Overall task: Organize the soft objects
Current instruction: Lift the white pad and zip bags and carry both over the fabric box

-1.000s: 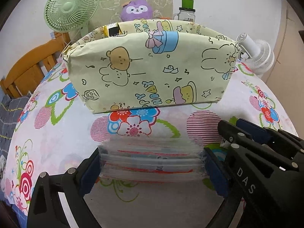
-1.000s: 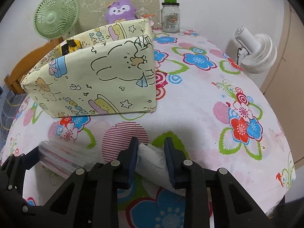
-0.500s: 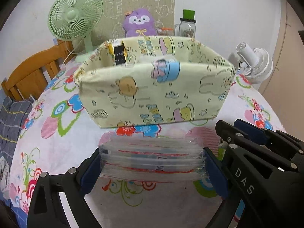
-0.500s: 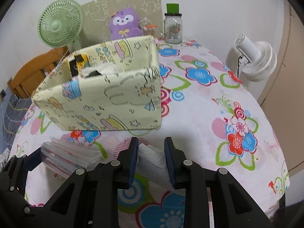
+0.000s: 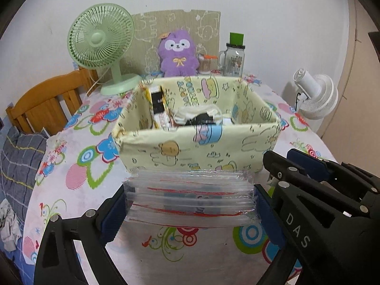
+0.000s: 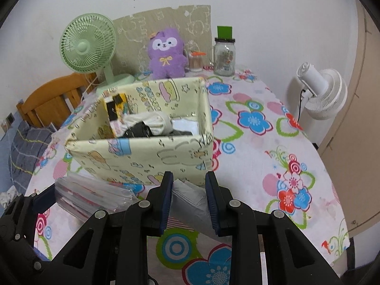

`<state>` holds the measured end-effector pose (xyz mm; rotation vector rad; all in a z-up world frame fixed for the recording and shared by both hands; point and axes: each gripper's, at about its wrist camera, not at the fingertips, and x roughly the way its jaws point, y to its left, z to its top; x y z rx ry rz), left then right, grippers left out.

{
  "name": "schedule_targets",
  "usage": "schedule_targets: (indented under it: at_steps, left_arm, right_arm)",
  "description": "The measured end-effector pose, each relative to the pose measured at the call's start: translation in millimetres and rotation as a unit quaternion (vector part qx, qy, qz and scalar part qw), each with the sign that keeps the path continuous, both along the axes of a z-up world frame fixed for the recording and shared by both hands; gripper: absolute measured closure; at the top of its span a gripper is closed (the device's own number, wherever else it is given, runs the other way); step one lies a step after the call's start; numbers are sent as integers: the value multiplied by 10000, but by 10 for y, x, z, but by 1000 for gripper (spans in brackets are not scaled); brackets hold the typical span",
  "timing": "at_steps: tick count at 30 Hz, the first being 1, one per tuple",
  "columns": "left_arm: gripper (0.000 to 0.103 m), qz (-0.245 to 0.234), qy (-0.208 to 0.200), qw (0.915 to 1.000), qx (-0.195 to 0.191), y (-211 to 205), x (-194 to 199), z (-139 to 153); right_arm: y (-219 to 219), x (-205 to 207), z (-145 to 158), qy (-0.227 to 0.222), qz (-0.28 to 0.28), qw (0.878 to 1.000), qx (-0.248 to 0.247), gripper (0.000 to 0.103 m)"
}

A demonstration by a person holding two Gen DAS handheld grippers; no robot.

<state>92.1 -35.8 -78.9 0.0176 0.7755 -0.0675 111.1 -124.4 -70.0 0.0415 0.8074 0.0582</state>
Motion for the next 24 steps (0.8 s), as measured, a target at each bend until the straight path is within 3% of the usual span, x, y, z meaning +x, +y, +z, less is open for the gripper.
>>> schedule_targets:
  at_steps: [24]
  left_arm:
    - [5,32,-437,9990,-56,32,35,514]
  right_arm:
    - [64,35,576,-451,212,9988,19,72]
